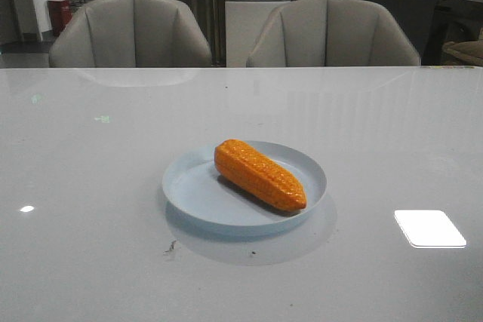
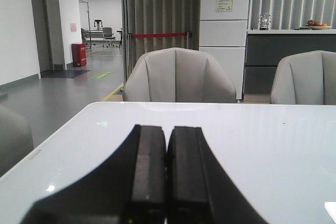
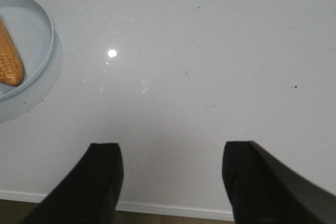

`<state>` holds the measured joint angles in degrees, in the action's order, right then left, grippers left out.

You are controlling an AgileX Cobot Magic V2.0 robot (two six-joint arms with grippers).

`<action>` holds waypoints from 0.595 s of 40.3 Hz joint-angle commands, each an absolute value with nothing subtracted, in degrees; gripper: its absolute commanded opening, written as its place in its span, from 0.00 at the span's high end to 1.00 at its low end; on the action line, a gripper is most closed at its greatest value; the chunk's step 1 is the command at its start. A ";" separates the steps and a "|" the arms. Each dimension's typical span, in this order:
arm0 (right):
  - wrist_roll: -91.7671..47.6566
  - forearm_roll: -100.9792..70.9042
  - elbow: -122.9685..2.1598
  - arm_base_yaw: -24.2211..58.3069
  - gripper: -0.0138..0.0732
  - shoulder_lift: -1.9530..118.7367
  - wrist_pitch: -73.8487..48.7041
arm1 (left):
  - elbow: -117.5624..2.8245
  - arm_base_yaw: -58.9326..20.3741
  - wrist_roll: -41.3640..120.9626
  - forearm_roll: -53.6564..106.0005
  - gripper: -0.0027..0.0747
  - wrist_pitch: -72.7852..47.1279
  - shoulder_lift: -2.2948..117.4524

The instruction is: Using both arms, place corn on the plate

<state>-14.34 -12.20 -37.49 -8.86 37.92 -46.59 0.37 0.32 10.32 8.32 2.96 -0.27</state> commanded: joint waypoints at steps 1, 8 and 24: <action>-14.74 -13.09 -39.08 -9.18 0.24 37.77 -43.46 | 2.54 0.42 10.34 8.75 0.84 7.30 -1.29; -14.74 -13.82 -39.08 -9.18 0.25 37.77 -44.17 | 2.54 0.42 10.34 8.75 0.84 7.30 -1.29; -14.74 -13.99 -39.08 -9.18 0.68 37.15 -44.17 | 2.54 0.42 10.34 8.75 0.84 7.30 -1.29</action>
